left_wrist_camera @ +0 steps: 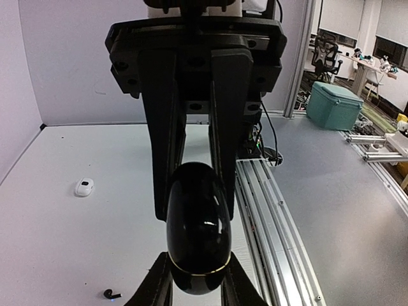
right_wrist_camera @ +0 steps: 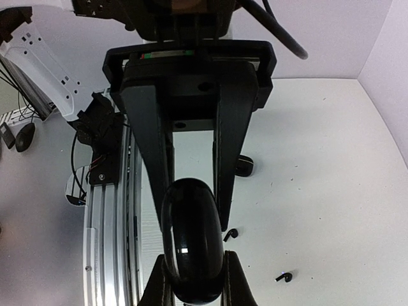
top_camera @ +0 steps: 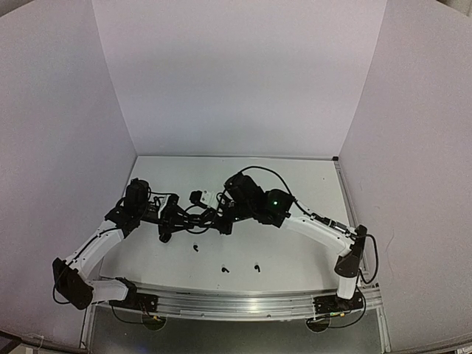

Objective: Insert the wireless bluetooth earbuds into the charging case
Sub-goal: Pass from the right arm to the left, then open the charging case.

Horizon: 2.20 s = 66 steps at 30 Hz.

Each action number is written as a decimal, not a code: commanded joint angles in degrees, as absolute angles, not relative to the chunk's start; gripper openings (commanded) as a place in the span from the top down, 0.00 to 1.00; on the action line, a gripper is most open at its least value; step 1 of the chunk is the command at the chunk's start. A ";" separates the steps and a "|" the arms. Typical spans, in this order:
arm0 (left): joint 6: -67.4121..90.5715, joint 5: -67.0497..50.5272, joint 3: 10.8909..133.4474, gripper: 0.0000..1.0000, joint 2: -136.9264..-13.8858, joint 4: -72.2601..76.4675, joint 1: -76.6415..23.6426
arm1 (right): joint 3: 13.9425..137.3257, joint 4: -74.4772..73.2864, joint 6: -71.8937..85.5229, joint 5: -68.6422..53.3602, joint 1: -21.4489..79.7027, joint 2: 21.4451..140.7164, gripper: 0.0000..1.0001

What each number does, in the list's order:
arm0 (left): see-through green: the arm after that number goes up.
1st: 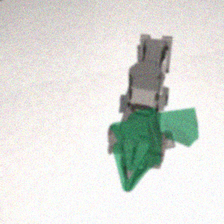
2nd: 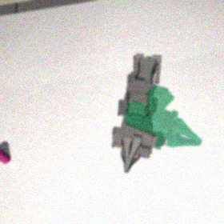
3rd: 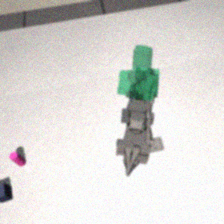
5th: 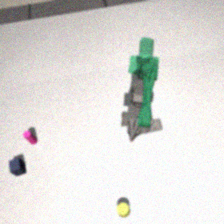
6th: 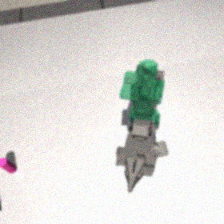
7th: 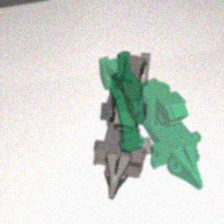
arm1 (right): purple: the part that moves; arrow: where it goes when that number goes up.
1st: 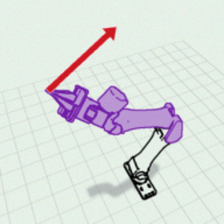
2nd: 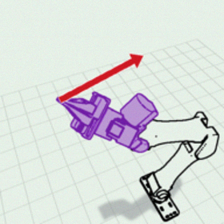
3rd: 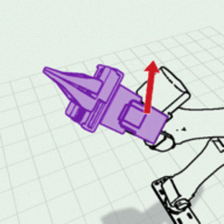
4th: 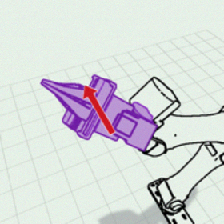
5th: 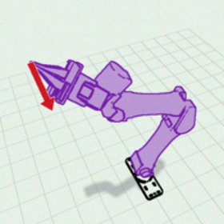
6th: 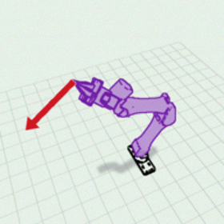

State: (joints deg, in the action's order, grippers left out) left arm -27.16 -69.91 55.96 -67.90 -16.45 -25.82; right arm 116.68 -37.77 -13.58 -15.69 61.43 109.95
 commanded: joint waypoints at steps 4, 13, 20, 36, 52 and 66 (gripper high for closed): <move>-27.78 -72.30 56.08 0.92 -66.73 -14.85 -26.02 | 120.13 -38.47 -14.99 -14.78 61.77 110.85 1.00; -24.49 -72.50 55.21 1.00 -66.28 -11.17 -26.02 | 119.87 -38.51 -15.03 -14.89 61.71 111.97 1.00; -15.20 -67.89 52.60 1.00 -64.79 -4.97 -26.02 | 121.08 -37.67 -12.72 -12.95 61.39 112.69 0.60; -29.69 -65.84 54.65 1.00 -64.25 -17.01 -26.02 | 122.65 -36.12 -9.92 -13.79 59.97 113.86 0.44; -40.52 -64.50 54.37 1.00 -63.39 -22.19 -26.12 | 124.29 -35.68 -6.76 -13.89 58.51 115.56 0.46; -37.08 -63.68 52.24 1.00 -61.54 -15.90 -26.10 | 123.45 -35.50 -4.35 -15.76 58.01 117.41 0.49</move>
State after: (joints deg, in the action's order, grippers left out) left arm -39.56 -61.90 52.67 -64.04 -21.58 -25.82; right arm 122.43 -36.29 -5.92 -15.47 58.23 115.71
